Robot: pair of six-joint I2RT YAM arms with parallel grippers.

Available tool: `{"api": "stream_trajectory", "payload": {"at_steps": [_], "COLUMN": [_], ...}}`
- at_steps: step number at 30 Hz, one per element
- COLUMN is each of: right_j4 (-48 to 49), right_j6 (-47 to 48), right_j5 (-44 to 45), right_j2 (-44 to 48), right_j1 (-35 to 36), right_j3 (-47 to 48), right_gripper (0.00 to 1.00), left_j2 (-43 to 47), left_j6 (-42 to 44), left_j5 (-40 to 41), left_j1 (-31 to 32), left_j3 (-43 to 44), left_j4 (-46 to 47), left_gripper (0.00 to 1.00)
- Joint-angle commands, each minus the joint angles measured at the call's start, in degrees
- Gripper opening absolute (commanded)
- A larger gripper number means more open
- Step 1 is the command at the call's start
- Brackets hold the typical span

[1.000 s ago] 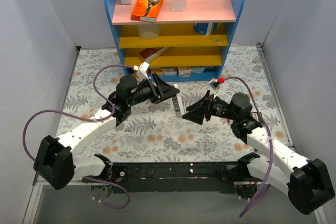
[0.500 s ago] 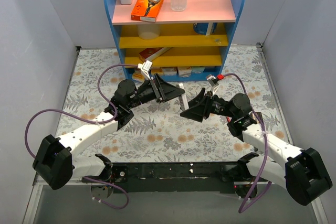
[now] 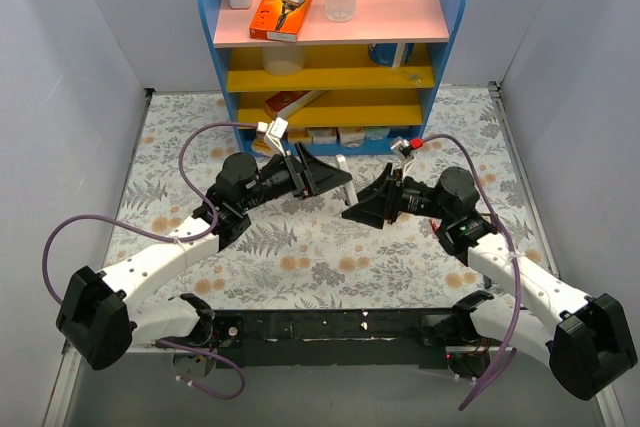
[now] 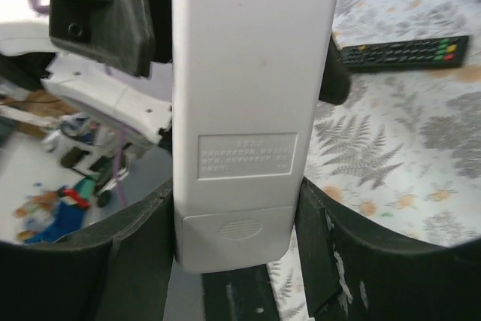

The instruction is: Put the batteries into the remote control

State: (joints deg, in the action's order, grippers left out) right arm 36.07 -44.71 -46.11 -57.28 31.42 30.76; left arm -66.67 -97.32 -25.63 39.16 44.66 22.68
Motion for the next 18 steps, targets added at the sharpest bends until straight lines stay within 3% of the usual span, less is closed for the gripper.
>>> {"api": "stream_trajectory", "payload": {"at_steps": [1,4,10,18], "right_j4": [-21.5,-29.5,-40.8,-45.3], "right_j6": [18.3,24.5,32.2,35.7], "right_j5": [9.9,15.3,32.4,45.9], "right_j2": [2.7,2.8,0.9,-2.3], "right_j1": [0.7,2.1,7.6,15.9], "right_j3": [7.9,10.5,15.5,19.6], "right_gripper": [0.08,0.05,0.01,0.01], "left_j2": [3.5,3.4,2.8,-0.4], "left_j6": [6.8,8.1,4.3,1.3], "left_j5": [5.8,9.9,17.2,24.9], "left_j1": [0.1,0.6,3.4,6.5], "left_j3": [5.0,7.0,7.7,10.4], "left_j4": [-13.2,-19.9,-22.2,-25.8], "left_gripper": [0.98,0.98,0.98,0.98]}}
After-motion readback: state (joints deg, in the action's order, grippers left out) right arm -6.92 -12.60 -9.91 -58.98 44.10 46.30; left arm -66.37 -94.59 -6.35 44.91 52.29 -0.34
